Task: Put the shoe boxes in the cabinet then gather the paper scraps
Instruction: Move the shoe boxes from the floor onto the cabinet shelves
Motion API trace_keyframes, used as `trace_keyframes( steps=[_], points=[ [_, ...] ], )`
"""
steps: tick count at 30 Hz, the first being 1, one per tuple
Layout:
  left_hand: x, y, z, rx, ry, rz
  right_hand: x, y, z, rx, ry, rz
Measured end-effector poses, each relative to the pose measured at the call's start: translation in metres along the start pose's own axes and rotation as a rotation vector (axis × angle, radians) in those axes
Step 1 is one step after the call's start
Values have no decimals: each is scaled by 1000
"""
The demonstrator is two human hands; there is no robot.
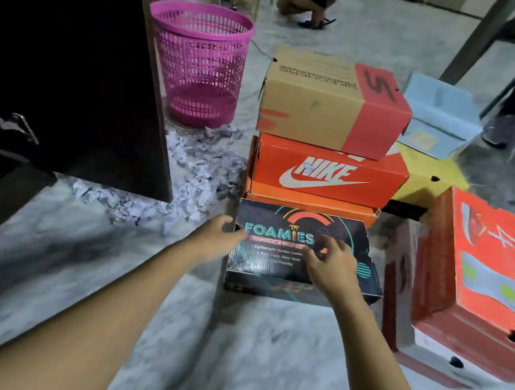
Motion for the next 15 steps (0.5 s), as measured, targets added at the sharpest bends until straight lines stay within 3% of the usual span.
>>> trace_keyframes(
  steps=[3, 8, 11, 15],
  points=[
    [26, -16, 18, -86, 76, 25, -12, -13, -51, 204, 4, -35],
    [28, -23, 42, -110, 152, -107, -29, -15, -80, 260, 26, -89],
    [20, -19, 59, -110, 146, -154, -37, -10, -98, 308, -219, -42],
    [30, -1, 86, -196, 241, -119, -9, 9, -104, 220, -606, 93]
  ],
)
Point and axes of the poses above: each hand's wrist, its own y-axis away from the middle knuckle, its own x-axis out of the palm, z = x × y, the point moved 10 cm from there along -y, towards the middle knuckle, and after that the axes turned 5 degrees about z, right-handed, at the moved point
